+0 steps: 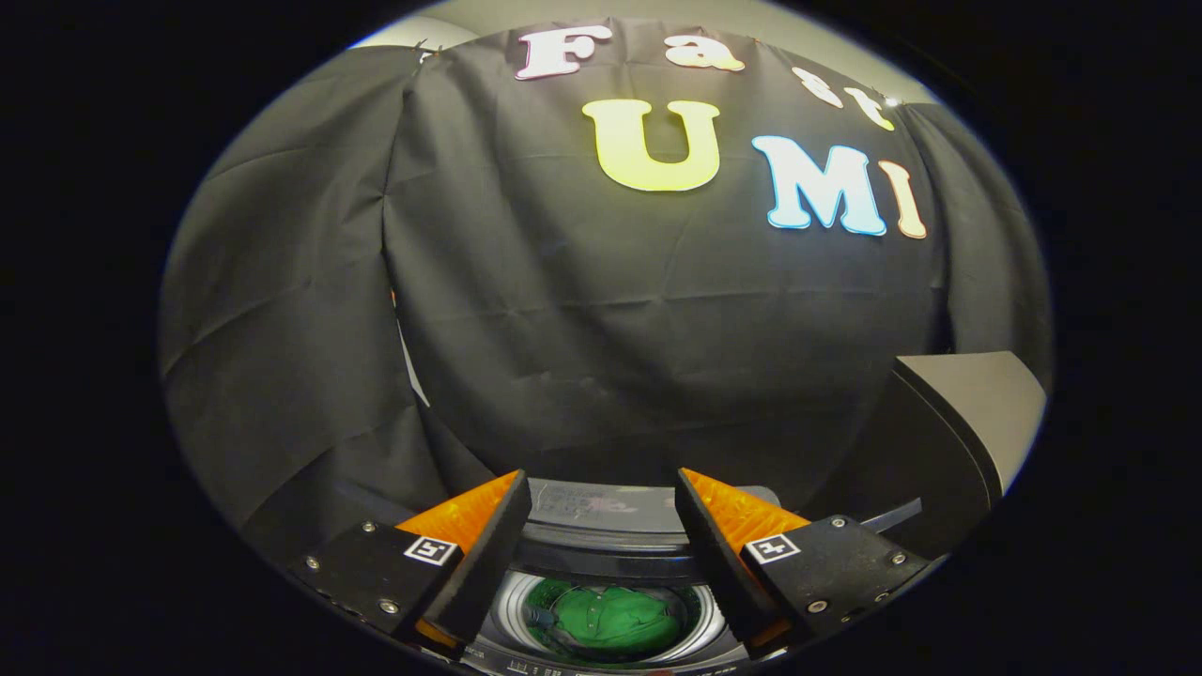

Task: Put the clothes into the washing machine and then close the washing machine lid.

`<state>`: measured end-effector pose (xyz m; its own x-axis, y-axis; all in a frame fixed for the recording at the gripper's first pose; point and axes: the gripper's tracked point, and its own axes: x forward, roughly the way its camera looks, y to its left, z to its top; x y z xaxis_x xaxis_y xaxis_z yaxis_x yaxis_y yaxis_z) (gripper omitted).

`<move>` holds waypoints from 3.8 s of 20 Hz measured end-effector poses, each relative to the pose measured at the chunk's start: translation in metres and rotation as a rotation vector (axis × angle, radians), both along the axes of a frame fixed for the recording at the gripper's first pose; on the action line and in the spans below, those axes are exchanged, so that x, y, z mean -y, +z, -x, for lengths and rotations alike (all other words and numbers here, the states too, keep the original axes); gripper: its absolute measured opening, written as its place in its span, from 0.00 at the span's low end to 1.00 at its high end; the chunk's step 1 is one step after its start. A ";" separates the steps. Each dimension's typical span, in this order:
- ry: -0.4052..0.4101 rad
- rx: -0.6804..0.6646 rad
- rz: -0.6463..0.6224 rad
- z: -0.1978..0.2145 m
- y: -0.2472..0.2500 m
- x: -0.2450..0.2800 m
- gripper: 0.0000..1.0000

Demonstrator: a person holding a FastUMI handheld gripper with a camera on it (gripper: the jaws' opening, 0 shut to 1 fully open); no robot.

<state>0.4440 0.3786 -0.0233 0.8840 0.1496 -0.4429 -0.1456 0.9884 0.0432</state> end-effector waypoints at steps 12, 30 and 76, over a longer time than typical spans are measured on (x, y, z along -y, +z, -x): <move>0.068 -0.079 0.029 0.070 -0.057 -0.003 0.96; 0.088 0.086 -0.045 0.123 0.011 0.020 0.96; -0.200 0.366 0.020 0.371 0.088 0.431 0.96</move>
<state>0.0734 -0.0524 0.0644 0.9944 -0.0462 -0.0948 0.0469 0.9989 0.0052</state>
